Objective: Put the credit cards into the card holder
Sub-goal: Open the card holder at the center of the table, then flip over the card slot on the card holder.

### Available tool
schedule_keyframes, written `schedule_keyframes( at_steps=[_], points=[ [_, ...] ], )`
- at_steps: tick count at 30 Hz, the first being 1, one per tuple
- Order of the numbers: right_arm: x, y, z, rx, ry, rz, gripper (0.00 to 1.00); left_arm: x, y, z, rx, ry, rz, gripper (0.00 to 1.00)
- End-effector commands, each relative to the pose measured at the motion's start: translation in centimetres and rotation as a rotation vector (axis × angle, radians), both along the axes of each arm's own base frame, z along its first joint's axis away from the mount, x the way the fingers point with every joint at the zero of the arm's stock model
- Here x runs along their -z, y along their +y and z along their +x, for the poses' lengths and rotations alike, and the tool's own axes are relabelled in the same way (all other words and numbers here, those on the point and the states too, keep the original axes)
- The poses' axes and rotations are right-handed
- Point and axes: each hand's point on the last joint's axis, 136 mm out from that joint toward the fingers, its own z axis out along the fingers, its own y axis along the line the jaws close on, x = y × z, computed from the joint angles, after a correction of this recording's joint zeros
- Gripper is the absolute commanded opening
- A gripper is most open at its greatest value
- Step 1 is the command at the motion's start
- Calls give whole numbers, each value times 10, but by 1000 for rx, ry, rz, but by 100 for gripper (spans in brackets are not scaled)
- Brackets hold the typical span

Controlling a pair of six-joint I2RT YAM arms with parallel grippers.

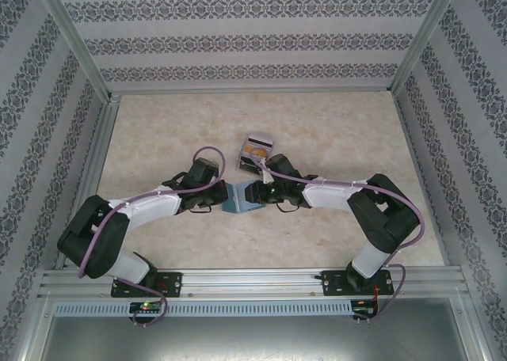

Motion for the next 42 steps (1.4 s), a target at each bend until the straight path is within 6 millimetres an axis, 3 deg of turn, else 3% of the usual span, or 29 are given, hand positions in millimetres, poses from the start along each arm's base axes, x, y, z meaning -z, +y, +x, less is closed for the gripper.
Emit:
schedule_keyframes(
  at_steps=[1,15,22,42],
  points=[
    [-1,-8,8,20,-24,-35,38,-1,7,-1,-17,-7,22,0],
    [14,-8,4,15,2,-85,38,1,4,0,-12,-3,13,0],
    [18,1,1,-11,10,-90,38,5,1,0,-11,5,1,0],
    [-17,15,5,-42,-44,-55,38,6,1,2,-6,5,9,0]
  ],
)
